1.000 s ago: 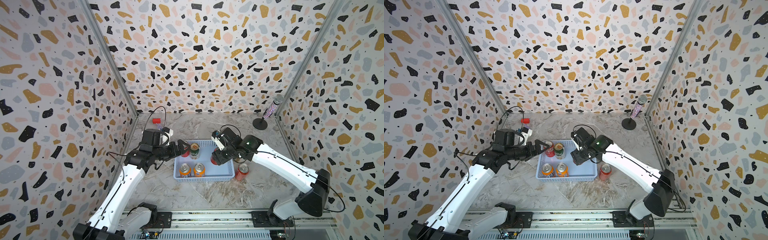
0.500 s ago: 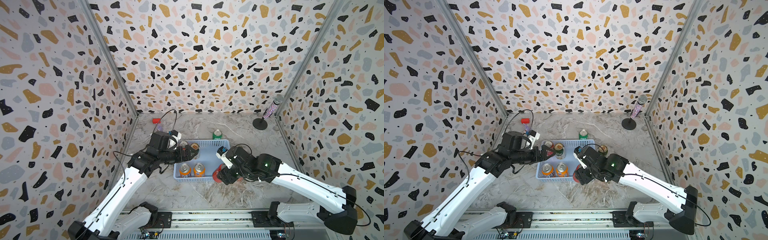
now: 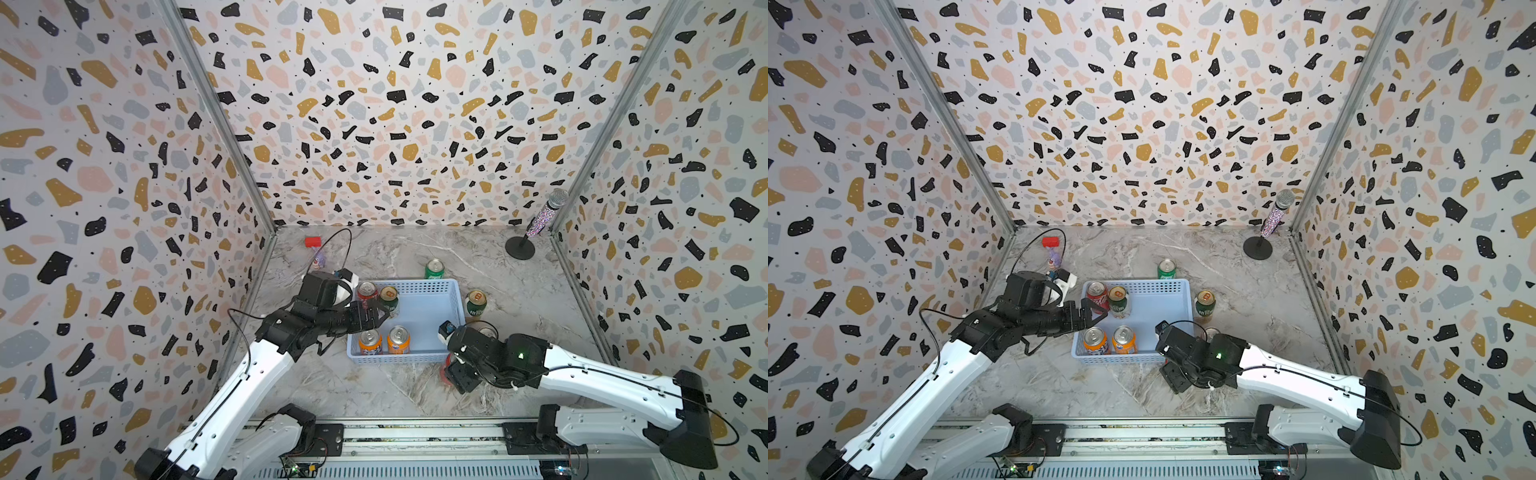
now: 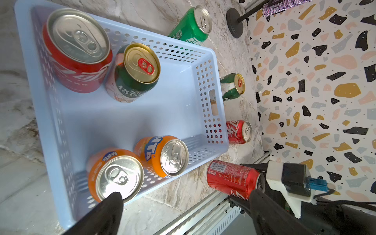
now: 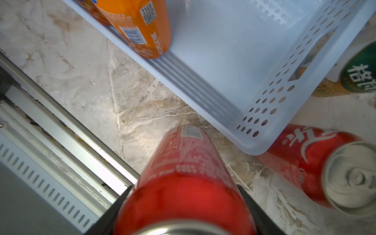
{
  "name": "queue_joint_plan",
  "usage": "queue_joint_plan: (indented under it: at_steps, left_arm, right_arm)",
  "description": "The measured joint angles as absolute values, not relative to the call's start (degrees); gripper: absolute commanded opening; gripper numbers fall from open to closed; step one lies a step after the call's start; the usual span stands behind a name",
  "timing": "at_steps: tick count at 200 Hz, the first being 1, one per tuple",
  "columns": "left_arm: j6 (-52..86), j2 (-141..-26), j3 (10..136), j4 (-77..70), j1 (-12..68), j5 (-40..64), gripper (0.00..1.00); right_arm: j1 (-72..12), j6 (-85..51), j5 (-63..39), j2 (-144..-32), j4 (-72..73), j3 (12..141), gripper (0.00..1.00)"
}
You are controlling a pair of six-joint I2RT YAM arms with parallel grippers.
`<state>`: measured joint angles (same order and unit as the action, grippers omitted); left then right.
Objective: Take out the drinks from the basket
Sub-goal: Place the drink at the center of the board.
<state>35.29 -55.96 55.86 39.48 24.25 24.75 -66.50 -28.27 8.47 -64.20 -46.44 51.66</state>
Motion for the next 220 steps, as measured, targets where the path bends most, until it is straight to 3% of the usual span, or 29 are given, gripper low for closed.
queue_joint_plan:
  at_steps: [116, 166, 196, 220]
  left_arm:
    - [33.3, -56.0, 56.4, 39.5, 24.3, 21.8, 1.0]
    - [32.8, -55.9, 55.9, 39.6, 24.3, 21.8, 1.0]
    - [32.4, -55.9, 55.9, 39.6, 24.3, 21.7, 1.0]
    - [32.2, -55.9, 55.9, 39.6, 24.3, 21.7, 1.0]
  right_arm:
    - [-68.2, -33.8, 13.6, -64.5, -38.6, 43.6, 0.0]
    - [-69.0, -35.6, 13.6, -68.6, -36.8, 43.0, 0.05]
    - [-69.5, -36.1, 14.2, -70.0, -35.2, 43.4, 0.14]
    - [-69.5, -36.5, 14.7, -70.6, -34.7, 43.5, 0.31]
